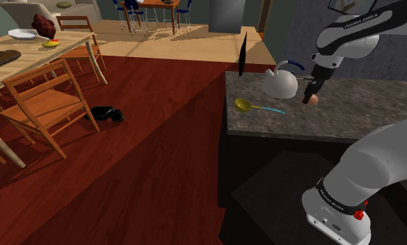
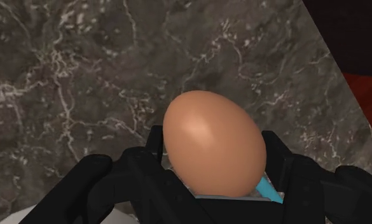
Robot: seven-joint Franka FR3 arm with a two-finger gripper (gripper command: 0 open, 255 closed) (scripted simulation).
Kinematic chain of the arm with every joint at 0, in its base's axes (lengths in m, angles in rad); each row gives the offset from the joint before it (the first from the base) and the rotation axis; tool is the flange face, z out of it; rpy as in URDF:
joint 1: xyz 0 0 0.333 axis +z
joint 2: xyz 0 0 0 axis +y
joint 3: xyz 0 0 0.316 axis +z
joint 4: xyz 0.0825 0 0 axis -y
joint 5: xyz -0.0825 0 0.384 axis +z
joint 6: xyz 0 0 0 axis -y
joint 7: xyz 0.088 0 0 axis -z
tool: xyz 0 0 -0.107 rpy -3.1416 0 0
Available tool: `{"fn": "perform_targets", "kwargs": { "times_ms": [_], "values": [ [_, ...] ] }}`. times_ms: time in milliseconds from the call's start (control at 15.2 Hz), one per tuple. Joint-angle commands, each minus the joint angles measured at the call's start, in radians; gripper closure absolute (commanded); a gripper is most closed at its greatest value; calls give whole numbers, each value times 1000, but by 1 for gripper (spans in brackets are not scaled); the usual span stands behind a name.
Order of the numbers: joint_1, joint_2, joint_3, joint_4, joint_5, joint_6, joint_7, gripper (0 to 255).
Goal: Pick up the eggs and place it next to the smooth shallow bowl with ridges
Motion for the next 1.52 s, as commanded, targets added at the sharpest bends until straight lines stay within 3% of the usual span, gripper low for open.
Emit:
{"fn": "perform_targets", "kwargs": {
  "times_ms": [0, 726, 1452],
  "values": [
    [-2, -13, 6, 20, -3, -32, 5, 255],
    [-7, -72, 40, 113, -11, -180, 30, 255],
    [-192, -281, -70, 17, -199, -273, -145, 255]
  ]
}}
